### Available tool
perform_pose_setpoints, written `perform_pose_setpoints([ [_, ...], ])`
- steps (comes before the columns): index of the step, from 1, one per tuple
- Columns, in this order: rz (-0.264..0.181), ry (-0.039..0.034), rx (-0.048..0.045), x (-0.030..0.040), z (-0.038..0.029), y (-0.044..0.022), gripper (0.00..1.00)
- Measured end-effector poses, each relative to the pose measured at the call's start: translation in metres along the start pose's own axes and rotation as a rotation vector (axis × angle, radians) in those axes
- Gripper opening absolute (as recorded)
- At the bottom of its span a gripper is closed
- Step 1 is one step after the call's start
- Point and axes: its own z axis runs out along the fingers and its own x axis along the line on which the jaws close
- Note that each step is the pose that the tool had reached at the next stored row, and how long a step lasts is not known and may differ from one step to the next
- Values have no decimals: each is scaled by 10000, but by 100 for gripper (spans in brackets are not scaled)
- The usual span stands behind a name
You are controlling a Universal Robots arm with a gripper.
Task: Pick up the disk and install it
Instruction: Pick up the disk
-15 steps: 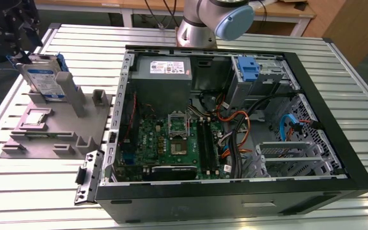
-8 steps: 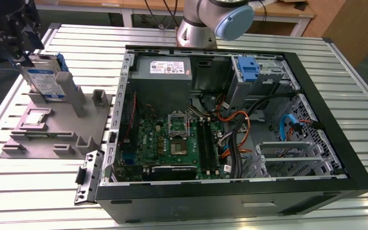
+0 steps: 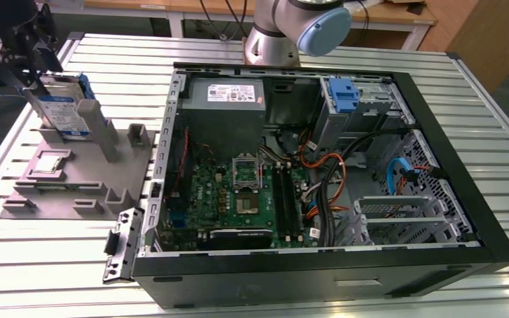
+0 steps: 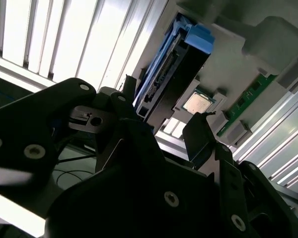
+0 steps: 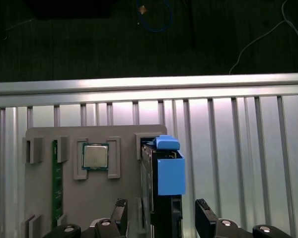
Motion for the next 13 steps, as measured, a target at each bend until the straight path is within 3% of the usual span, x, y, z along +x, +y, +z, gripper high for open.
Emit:
perform_pose_setpoints([
  [4, -31, 1, -1, 3, 53, -3, 65],
  [13, 42, -11, 2, 5, 82, -5, 65],
])
